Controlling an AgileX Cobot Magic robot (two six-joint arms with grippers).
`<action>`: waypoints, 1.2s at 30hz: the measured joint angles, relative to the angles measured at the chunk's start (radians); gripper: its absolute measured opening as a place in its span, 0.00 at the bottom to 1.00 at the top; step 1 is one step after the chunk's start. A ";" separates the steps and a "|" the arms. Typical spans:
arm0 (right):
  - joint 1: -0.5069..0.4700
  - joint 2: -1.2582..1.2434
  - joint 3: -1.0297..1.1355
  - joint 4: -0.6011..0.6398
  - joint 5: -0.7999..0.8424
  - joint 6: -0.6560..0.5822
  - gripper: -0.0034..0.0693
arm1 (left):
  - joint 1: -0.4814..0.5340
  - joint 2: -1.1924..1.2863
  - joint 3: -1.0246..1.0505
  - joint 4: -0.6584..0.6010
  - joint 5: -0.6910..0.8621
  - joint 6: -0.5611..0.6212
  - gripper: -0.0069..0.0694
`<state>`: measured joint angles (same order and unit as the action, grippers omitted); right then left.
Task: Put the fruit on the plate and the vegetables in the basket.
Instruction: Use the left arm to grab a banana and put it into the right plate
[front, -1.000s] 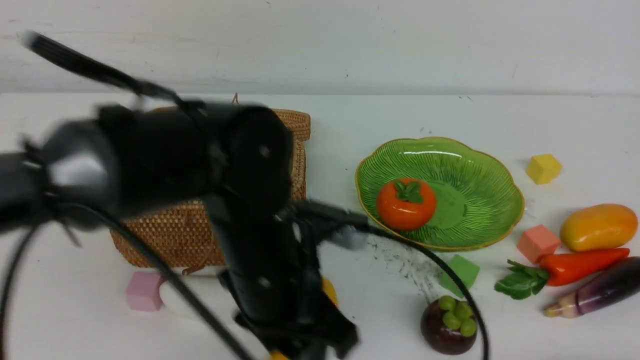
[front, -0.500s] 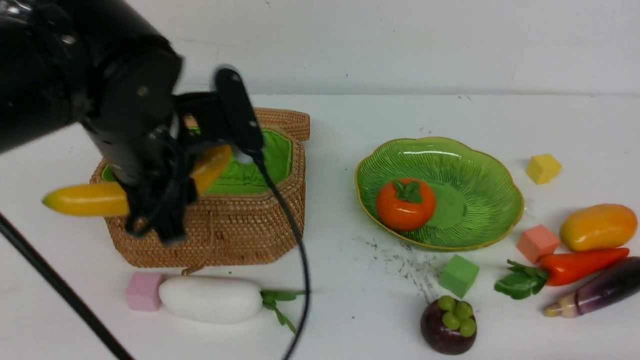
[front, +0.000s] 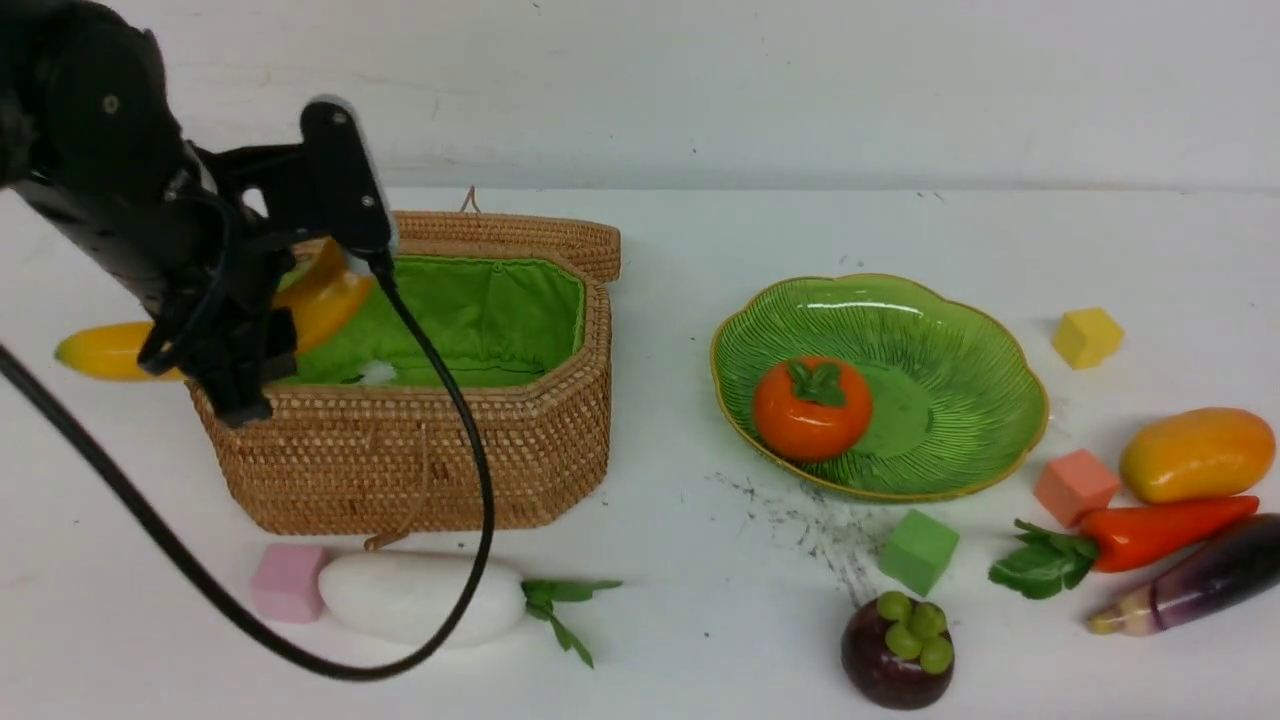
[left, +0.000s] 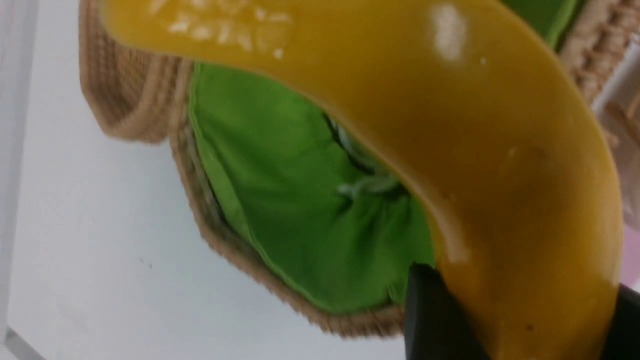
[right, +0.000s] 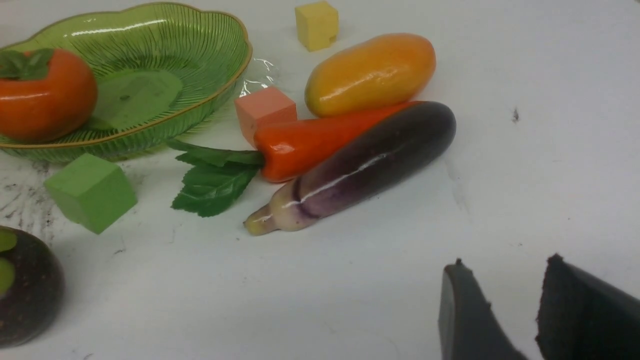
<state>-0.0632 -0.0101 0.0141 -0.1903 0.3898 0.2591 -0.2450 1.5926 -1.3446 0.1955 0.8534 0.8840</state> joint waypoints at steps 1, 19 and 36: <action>0.000 0.000 0.000 0.000 0.000 0.000 0.38 | 0.000 0.004 0.000 0.000 -0.003 0.003 0.49; 0.000 0.000 0.000 0.000 0.000 0.000 0.38 | -0.095 0.169 0.000 -0.001 -0.348 0.110 0.49; 0.000 0.000 0.000 0.000 0.000 0.000 0.38 | -0.100 0.200 -0.002 -0.119 -0.384 0.083 0.79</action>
<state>-0.0632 -0.0101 0.0141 -0.1903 0.3898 0.2591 -0.3447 1.7922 -1.3466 0.0762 0.4699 0.9671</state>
